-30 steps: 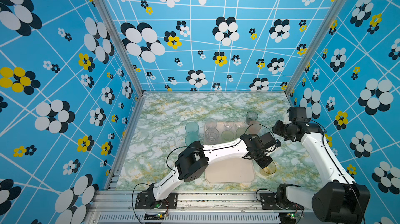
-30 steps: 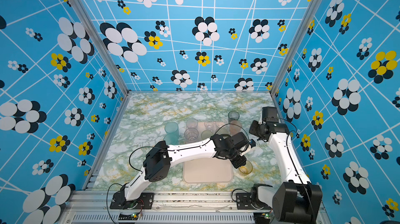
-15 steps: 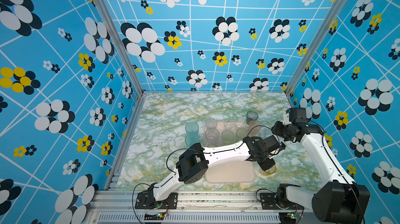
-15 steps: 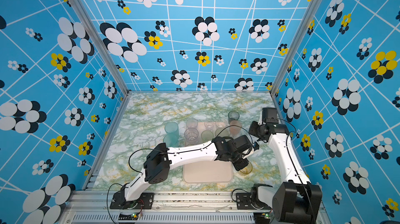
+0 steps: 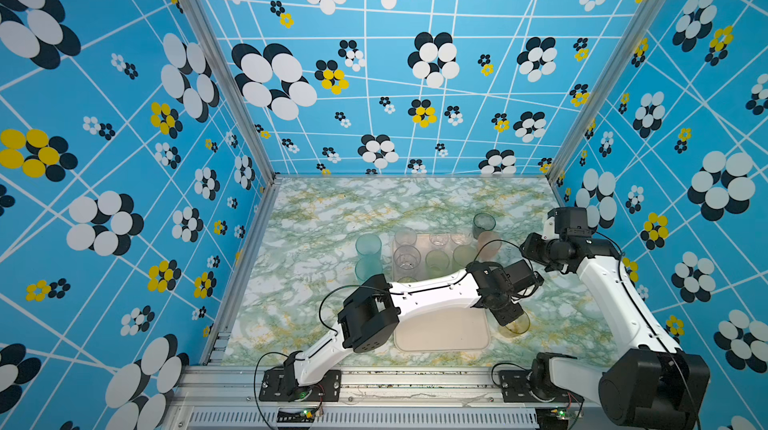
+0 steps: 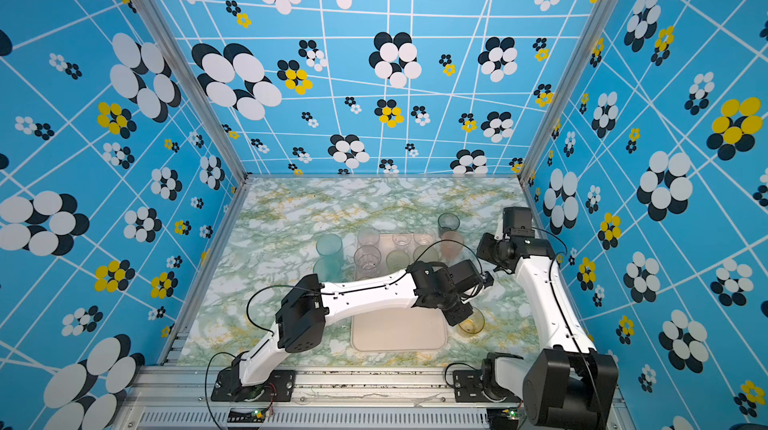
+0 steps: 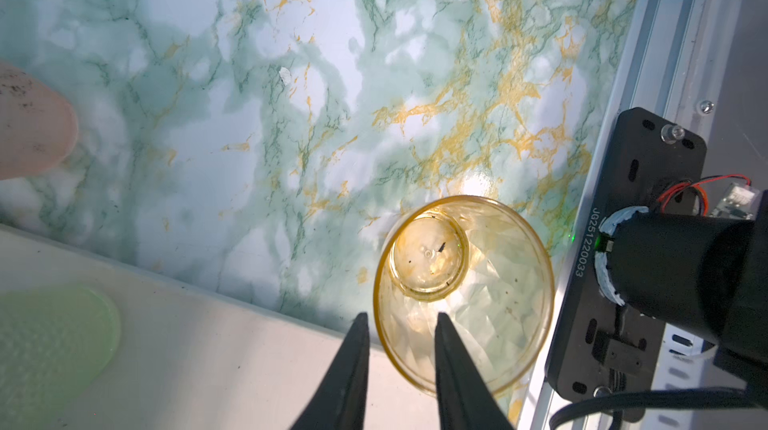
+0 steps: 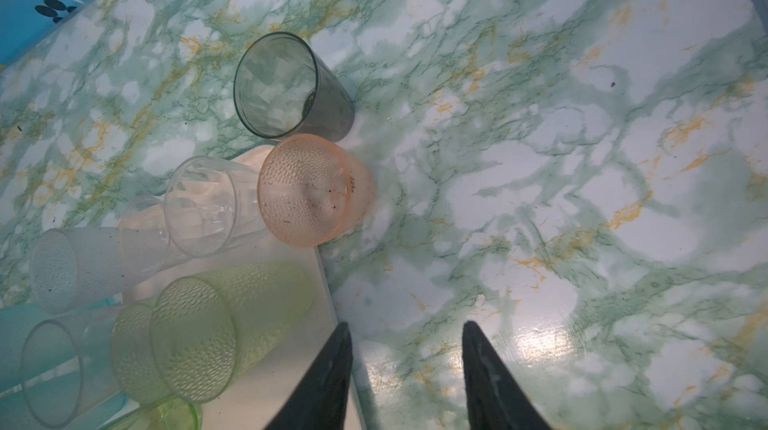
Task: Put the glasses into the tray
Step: 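Close the left gripper on the amber glass rim, then lift the amber glass with the left gripper and carry it over the tray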
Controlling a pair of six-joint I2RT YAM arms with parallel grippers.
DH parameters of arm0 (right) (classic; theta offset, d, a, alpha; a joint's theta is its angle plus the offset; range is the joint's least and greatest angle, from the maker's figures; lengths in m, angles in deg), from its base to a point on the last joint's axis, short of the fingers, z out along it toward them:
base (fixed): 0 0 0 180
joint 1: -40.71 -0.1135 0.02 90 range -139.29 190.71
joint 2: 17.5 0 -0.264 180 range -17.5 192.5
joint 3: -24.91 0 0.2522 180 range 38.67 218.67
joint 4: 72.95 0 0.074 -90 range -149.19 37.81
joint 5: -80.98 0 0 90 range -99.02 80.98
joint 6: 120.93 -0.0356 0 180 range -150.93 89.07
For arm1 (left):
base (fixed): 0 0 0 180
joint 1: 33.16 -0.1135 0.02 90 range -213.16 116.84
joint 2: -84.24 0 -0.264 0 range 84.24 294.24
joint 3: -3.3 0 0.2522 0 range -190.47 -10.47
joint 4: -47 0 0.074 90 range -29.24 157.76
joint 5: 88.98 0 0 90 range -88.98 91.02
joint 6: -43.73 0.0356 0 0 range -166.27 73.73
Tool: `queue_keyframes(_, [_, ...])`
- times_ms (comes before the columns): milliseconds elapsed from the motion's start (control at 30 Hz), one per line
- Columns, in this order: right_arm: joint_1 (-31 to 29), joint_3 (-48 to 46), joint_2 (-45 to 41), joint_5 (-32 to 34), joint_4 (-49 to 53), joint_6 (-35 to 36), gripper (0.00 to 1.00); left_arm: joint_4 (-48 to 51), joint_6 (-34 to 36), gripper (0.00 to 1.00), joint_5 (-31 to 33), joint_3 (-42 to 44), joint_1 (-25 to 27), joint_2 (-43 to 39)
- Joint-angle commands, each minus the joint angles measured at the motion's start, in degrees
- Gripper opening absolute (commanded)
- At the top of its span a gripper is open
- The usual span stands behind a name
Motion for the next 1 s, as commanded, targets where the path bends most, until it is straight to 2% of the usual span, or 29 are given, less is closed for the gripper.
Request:
queue_keyframes(0, [0.5, -0.4, -0.7, -1.0, 0.0, 0.8, 0.46, 1.6, 0.4, 0.29, -0.4, -2.2, -0.6, 1.9])
queue_keyframes(567, [0.6, -0.6, -0.3, -1.6, -0.5, 1.0, 0.46, 2.9, 0.5, 0.26, -2.1, -4.7, -0.9, 5.1])
queue_keyframes(833, [0.7, -0.8, -0.2, -1.7, -0.8, 1.0, 0.46, 3.4, 1.1, 0.06, -1.6, -5.0, -1.0, 5.2])
queue_keyframes(967, [0.7, -0.9, -0.2, -1.8, -0.9, 0.9, 0.46, 4.0, 1.8, 0.04, -1.4, -5.1, -1.2, 5.1])
